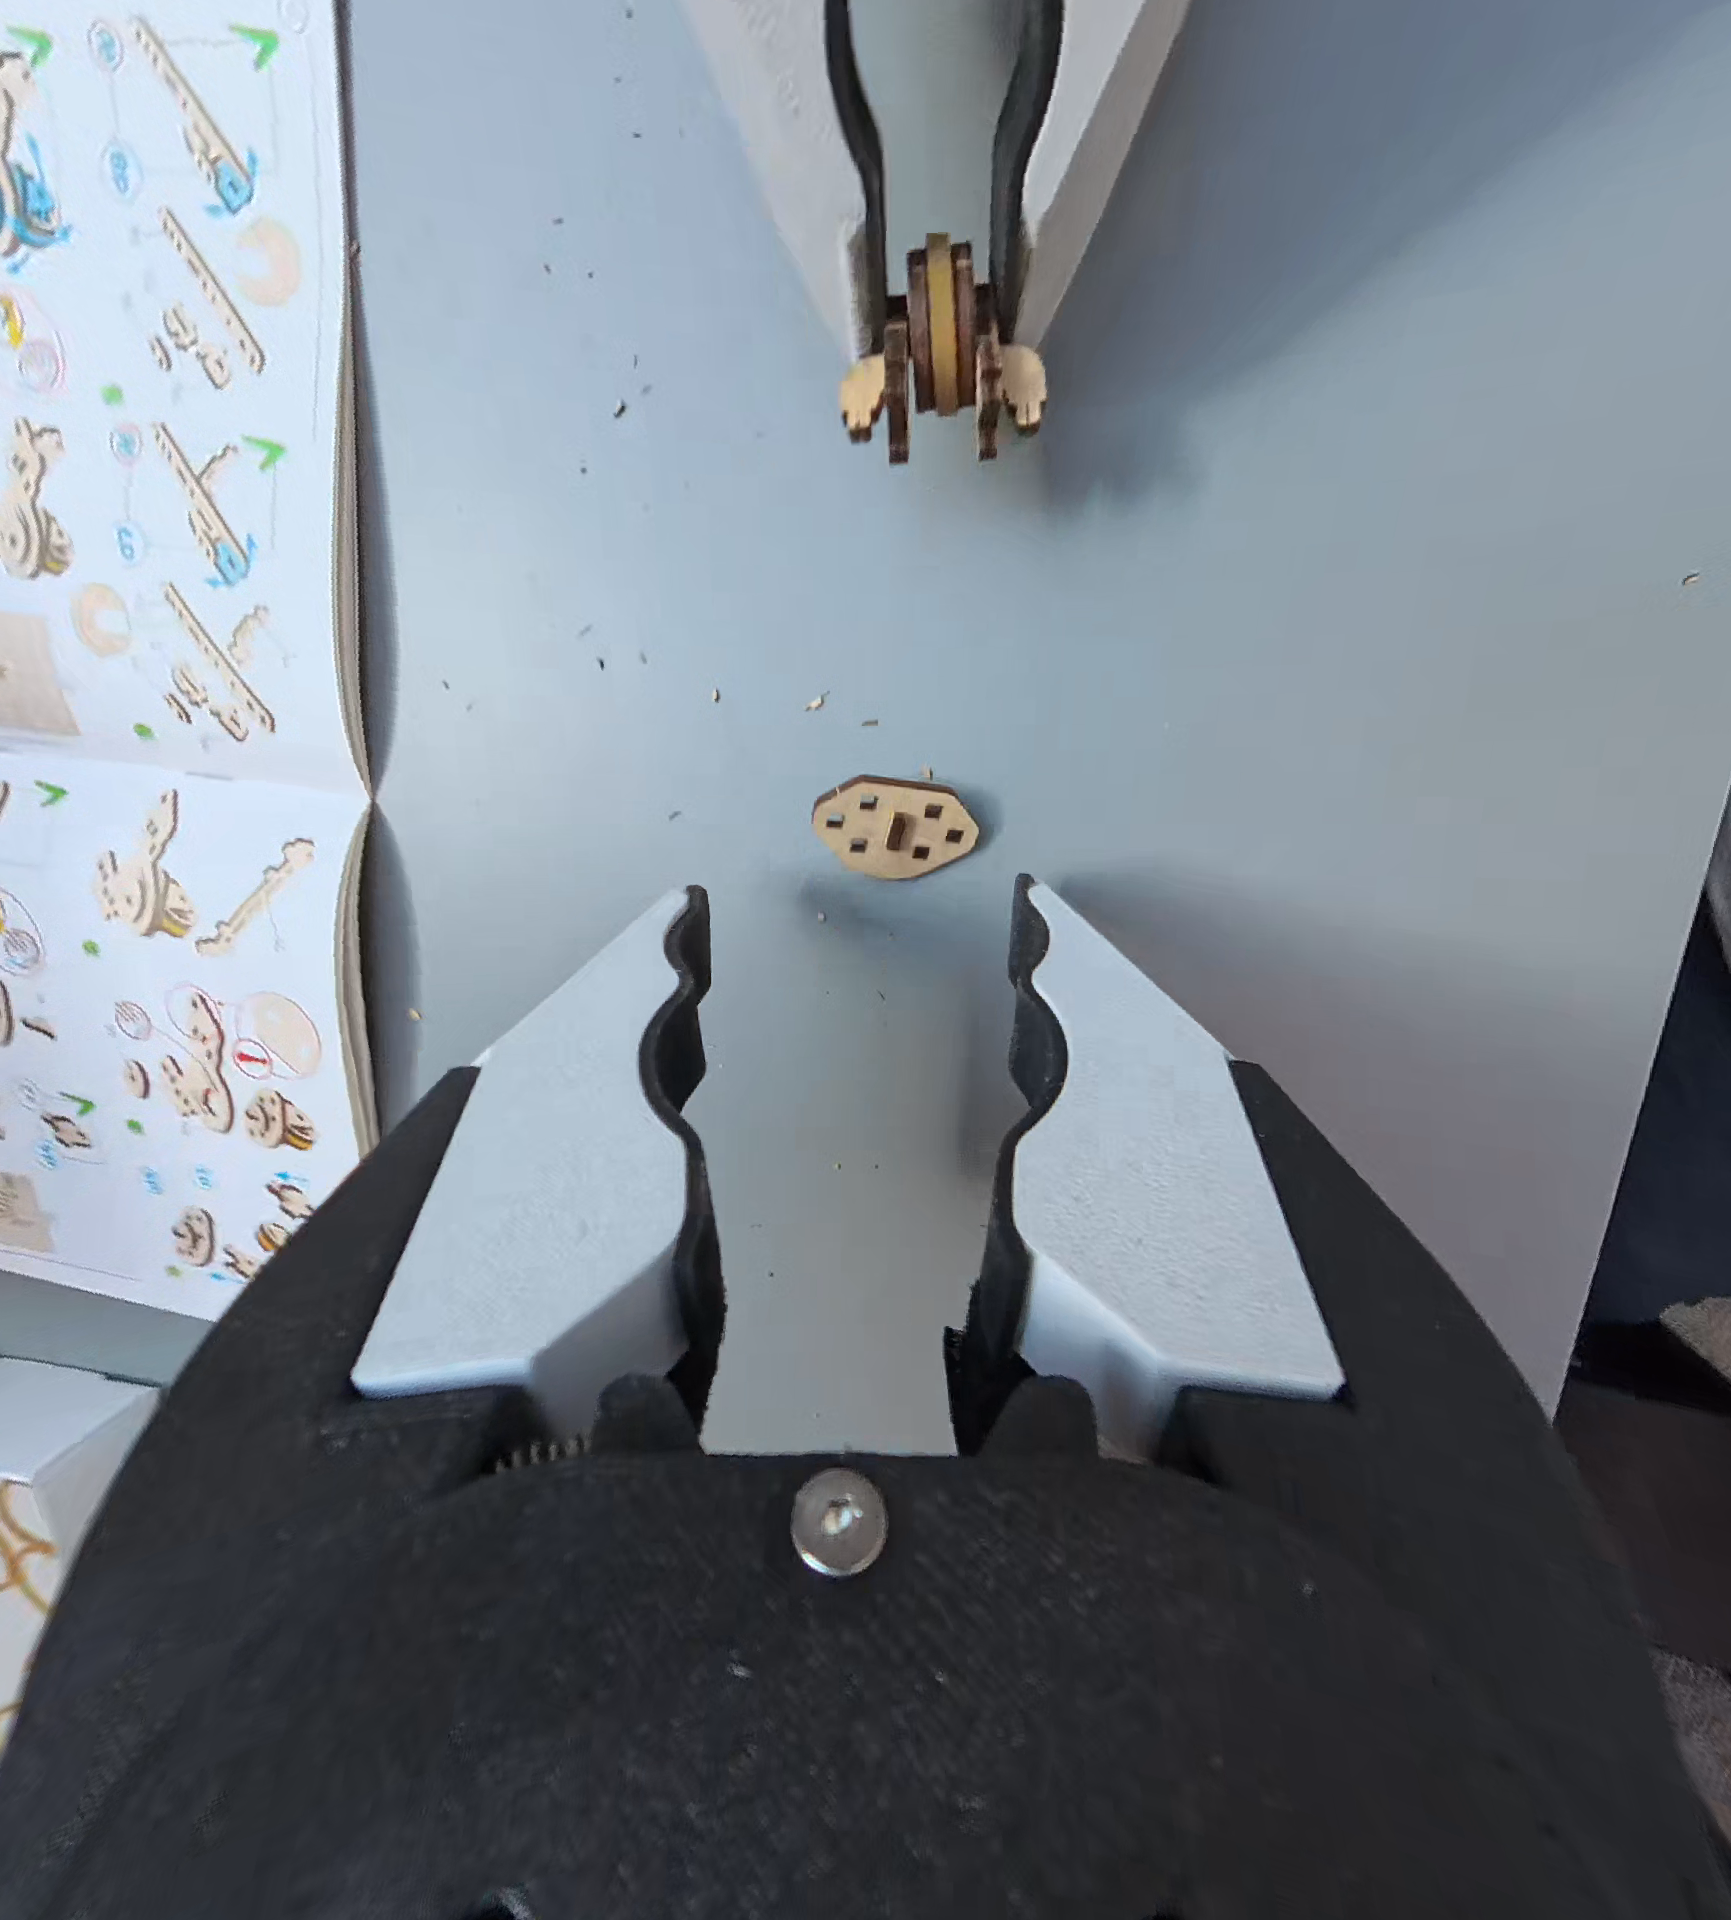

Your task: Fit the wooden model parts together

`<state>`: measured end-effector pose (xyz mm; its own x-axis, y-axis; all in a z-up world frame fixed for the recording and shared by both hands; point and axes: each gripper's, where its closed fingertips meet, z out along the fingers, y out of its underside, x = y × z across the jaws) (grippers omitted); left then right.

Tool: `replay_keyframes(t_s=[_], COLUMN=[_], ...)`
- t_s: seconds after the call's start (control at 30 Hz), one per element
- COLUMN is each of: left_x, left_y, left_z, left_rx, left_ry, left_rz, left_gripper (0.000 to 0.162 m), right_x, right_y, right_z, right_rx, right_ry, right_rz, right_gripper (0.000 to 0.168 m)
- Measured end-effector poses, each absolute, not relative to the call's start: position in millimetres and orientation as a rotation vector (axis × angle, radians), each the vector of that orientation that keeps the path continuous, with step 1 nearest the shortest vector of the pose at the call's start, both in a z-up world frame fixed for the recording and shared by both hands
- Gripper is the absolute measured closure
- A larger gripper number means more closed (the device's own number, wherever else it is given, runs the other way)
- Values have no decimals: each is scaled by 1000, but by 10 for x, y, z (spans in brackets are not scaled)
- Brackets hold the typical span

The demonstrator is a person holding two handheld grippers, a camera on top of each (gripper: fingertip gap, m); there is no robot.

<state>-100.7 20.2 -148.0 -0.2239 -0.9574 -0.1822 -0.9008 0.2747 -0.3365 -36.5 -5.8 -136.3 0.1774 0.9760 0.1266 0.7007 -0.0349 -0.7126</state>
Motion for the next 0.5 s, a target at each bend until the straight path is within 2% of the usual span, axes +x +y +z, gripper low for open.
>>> replay_keyframes(t_s=[0.03, 0.1, 0.3, 0.5], left_x=[-1051, -1108, -1119, -1129], left_y=[206, 225, 247, 241], left_z=[-1481, -1508, -1581, -1585], left_rx=[-1717, -1769, -1825, -1832], left_ry=[2158, 2061, 1864, 1789], left_rz=[-277, -360, -484, -539], left_gripper=[110, 116, 120, 121], right_x=[-377, -424, -700, -865], right_y=[-49, -43, 108, 183], right_z=[-1354, -1323, -1202, -1432], right_rx=[-1800, -1801, -1840, -1897], right_ry=[-1572, -1536, -1412, -1523], right_rz=[536, 568, 636, 536], right_gripper=[153, 153, 153, 153])
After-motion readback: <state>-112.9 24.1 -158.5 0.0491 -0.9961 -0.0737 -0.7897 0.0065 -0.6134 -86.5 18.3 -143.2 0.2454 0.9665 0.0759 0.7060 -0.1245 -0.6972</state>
